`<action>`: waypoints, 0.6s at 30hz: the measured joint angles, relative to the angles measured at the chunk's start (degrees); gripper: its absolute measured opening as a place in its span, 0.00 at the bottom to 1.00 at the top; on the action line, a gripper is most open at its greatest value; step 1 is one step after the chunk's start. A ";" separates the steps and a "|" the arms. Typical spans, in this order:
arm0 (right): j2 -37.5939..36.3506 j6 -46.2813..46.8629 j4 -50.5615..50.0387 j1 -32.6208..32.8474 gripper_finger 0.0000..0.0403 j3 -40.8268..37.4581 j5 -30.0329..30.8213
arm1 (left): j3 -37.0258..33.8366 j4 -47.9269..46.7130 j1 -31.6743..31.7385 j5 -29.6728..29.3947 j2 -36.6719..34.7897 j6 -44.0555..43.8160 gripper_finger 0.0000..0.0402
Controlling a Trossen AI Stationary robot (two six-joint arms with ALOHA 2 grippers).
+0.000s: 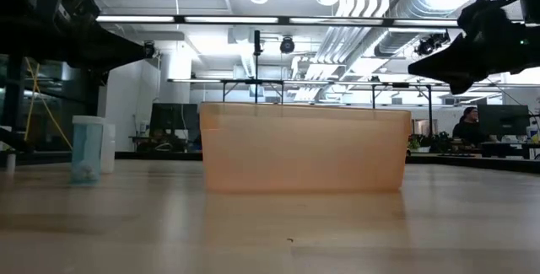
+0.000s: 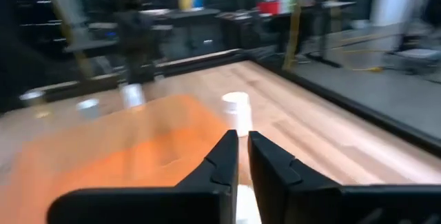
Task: Pick and place pill bottles into a basket
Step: Put the middle large white pill bottle into the bin
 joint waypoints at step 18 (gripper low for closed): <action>0.46 -0.22 7.06 0.00 0.50 0.00 3.29 | 0.00 0.86 -0.02 0.17 0.79 -5.14 0.25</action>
